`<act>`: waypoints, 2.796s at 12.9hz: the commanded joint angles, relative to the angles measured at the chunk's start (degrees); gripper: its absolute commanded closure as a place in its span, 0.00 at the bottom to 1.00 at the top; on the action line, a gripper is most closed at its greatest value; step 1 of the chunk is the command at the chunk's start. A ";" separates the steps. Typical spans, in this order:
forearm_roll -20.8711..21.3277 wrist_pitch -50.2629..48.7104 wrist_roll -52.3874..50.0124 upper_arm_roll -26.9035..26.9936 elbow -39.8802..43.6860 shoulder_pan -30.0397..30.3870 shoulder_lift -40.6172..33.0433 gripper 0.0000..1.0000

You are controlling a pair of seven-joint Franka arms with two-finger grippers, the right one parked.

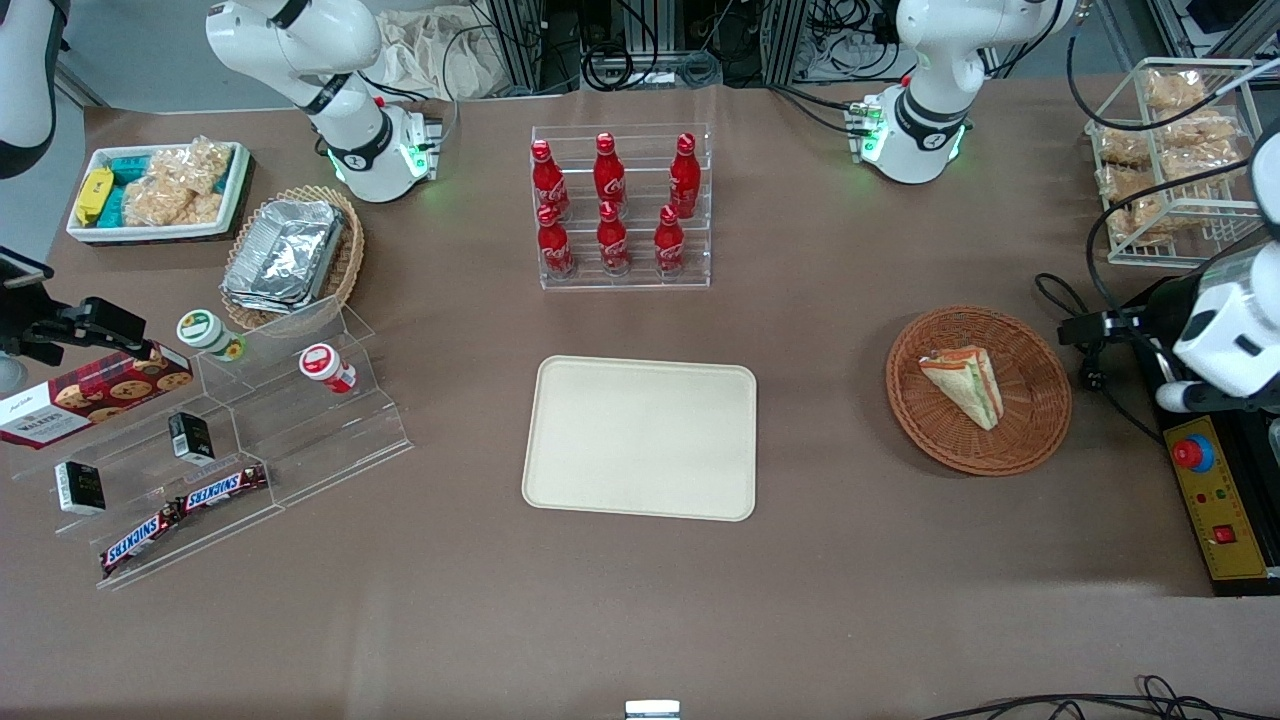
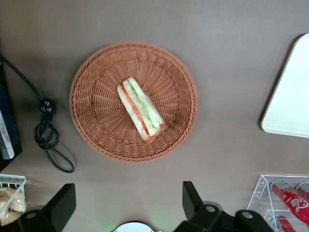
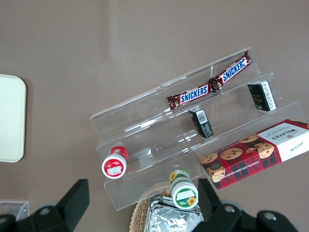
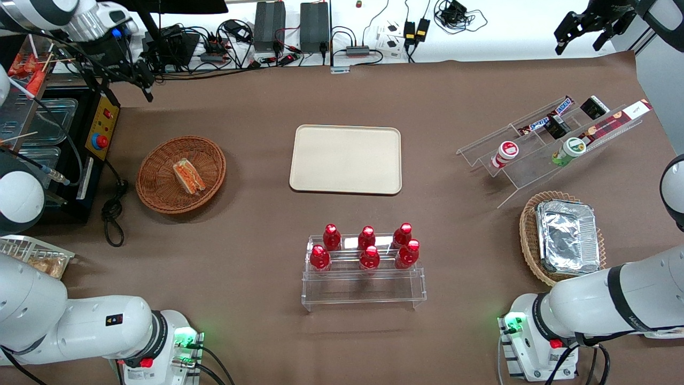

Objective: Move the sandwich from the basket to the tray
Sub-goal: 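Move the left gripper over the sandwich in the wicker basket, then lower the open left gripper around the sandwich and close it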

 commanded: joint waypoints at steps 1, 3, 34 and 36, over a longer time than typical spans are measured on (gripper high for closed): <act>1.19 3.84 -1.26 -0.25 -5.60 0.50 -0.93 0.01; 1.28 10.67 -6.26 -0.34 -11.30 0.41 -1.28 0.02; -4.43 41.77 -23.34 -2.36 -34.20 -0.29 -0.57 0.73; -4.43 32.04 -23.42 -2.89 -27.63 -0.29 -1.63 0.74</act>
